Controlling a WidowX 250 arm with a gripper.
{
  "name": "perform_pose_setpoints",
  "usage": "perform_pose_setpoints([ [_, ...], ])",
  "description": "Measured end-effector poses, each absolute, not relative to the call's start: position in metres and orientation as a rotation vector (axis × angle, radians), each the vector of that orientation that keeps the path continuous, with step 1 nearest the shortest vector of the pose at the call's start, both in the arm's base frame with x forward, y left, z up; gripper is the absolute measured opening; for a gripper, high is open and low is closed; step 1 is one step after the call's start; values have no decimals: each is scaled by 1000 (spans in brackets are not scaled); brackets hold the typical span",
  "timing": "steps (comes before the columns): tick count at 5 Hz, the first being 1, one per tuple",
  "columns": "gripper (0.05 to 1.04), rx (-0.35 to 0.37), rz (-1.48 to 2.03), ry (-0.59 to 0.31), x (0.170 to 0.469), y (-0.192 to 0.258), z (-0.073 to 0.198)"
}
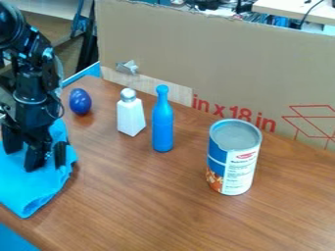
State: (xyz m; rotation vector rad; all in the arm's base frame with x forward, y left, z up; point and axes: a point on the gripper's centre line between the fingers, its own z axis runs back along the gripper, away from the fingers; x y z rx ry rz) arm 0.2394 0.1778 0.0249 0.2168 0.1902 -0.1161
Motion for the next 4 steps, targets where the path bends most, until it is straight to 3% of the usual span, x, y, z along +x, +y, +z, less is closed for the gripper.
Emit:
perform_pose_setpoints([
  [1,1001,121,-107,135,236,150,22],
  [3,1001,-129,-315,188,193,46,25],
  [4,1001,-165,-347,187,189,0,22],
])
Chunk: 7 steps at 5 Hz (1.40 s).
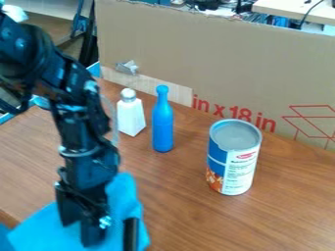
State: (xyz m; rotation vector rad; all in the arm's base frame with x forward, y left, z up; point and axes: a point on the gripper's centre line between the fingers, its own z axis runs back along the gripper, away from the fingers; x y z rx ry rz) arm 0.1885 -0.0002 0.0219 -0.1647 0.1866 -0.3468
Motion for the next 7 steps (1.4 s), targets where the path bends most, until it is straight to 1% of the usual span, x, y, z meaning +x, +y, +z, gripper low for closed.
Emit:
perform_pose_setpoints([
  [1,1001,-163,-289,180,195,-49,22],
  [2,1001,-221,-236,110,209,-63,26],
  [3,1000,-246,-181,66,229,-64,32],
  [4,1000,-274,-83,72,230,-55,36],
  [5,1000,-204,-46,50,226,-42,66],
  [6,1000,-56,-61,44,217,-22,106],
  [7,1000,62,-108,27,208,-20,138],
])
